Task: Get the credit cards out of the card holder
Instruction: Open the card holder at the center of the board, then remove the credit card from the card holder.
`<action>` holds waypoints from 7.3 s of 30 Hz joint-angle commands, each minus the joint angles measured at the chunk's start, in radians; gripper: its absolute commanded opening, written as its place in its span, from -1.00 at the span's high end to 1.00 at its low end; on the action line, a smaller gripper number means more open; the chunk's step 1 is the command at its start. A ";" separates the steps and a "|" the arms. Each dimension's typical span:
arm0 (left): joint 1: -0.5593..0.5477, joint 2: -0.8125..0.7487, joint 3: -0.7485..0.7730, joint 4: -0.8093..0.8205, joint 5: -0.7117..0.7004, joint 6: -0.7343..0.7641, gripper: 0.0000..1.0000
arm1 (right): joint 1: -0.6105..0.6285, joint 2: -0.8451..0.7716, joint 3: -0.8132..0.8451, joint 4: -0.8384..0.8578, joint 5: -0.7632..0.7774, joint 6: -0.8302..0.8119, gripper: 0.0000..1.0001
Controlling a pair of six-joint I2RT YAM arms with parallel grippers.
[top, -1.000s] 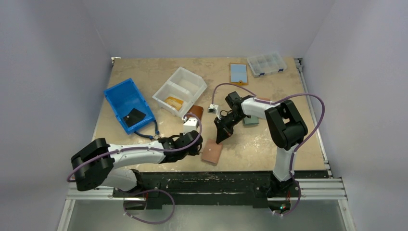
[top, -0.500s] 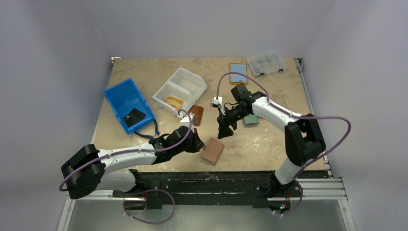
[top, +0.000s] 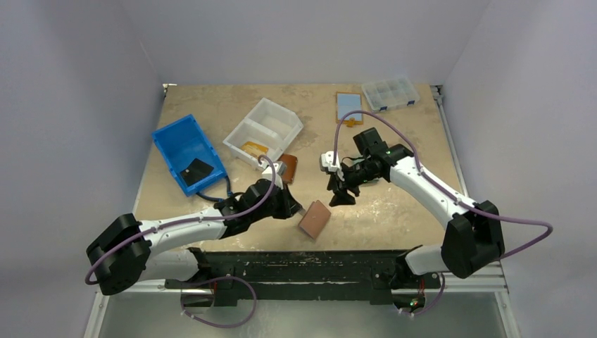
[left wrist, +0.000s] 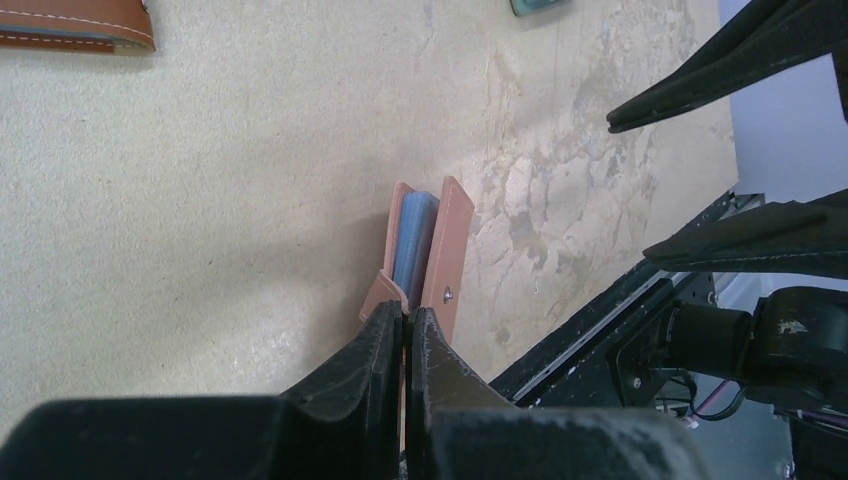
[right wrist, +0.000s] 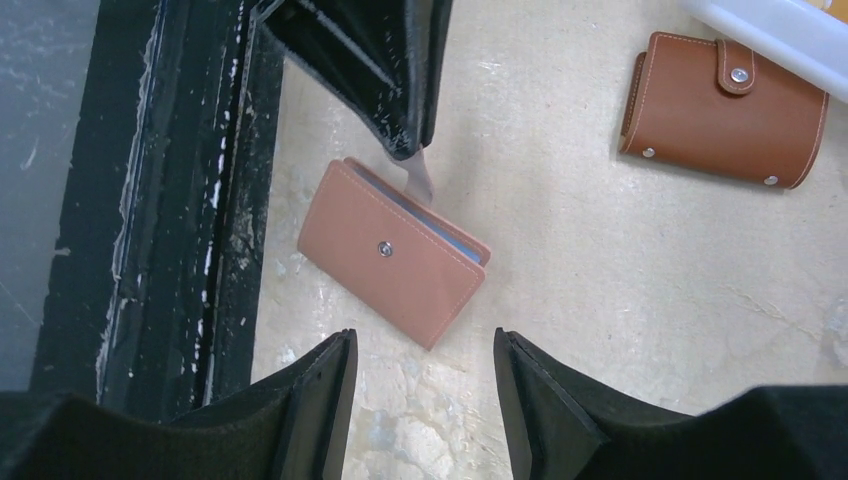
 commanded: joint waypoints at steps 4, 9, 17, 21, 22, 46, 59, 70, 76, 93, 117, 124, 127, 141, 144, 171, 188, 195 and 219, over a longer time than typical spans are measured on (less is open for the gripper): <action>0.037 -0.036 0.042 0.073 0.056 -0.014 1.00 | -0.026 -0.061 -0.031 -0.059 -0.042 -0.185 -0.19; 0.062 -0.033 0.051 0.085 0.083 -0.013 1.00 | -0.044 -0.076 -0.034 -0.096 -0.062 -0.241 -0.20; 0.103 -0.009 0.113 0.053 0.114 0.023 1.00 | -0.062 -0.082 -0.036 -0.121 -0.075 -0.280 -0.20; 0.124 0.014 0.140 0.052 0.137 0.035 1.00 | -0.066 -0.083 -0.039 -0.123 -0.075 -0.287 -0.20; 0.128 0.021 0.149 0.051 0.142 0.037 1.00 | -0.067 -0.084 -0.039 -0.123 -0.075 -0.289 -0.20; 0.236 -0.003 0.129 0.021 0.153 0.051 1.00 | -0.078 -0.087 -0.068 -0.118 -0.064 -0.325 -0.21; 0.262 -0.085 -0.032 -0.023 -0.002 0.002 1.00 | -0.077 -0.084 -0.109 -0.104 -0.074 -0.369 -0.24; 0.266 -0.075 -0.097 -0.160 -0.078 -0.001 1.00 | -0.074 -0.069 -0.122 -0.091 -0.068 -0.367 -0.25; 0.267 -0.113 -0.093 -0.235 -0.126 -0.011 0.81 | -0.070 -0.060 -0.122 -0.089 -0.063 -0.364 -0.25; 0.266 -0.330 0.012 -0.413 -0.163 0.047 -0.04 | -0.068 -0.058 -0.120 -0.091 -0.061 -0.359 -0.25; 0.101 -0.326 0.035 0.048 0.278 0.048 0.15 | -0.059 0.019 -0.103 0.159 0.029 0.069 0.76; -0.033 -0.033 0.064 0.053 0.080 0.032 0.41 | -0.059 0.103 -0.054 0.237 0.155 0.271 1.00; -0.033 0.022 0.055 0.029 -0.012 0.020 0.44 | -0.070 0.091 -0.054 0.263 0.179 0.303 1.00; -0.022 0.129 0.044 -0.053 -0.200 -0.003 0.40 | -0.077 0.096 -0.061 0.257 0.178 0.303 1.00; -0.017 0.167 0.047 -0.017 -0.157 0.017 0.32 | -0.076 0.104 -0.060 0.251 0.138 0.304 1.00; 0.040 0.178 -0.077 0.209 0.061 0.037 -0.27 | 0.073 0.283 -0.033 0.321 0.100 0.490 1.00; 0.040 0.186 -0.099 0.273 0.112 0.034 -0.37 | 0.084 0.359 0.013 0.334 0.029 0.589 1.00; 0.040 0.189 -0.095 0.269 0.102 0.042 -0.42 | 0.090 0.406 0.045 0.319 -0.089 0.617 1.00; 0.042 0.254 -0.031 0.154 -0.026 0.007 0.43 | 0.097 0.363 0.093 0.253 -0.063 0.555 0.84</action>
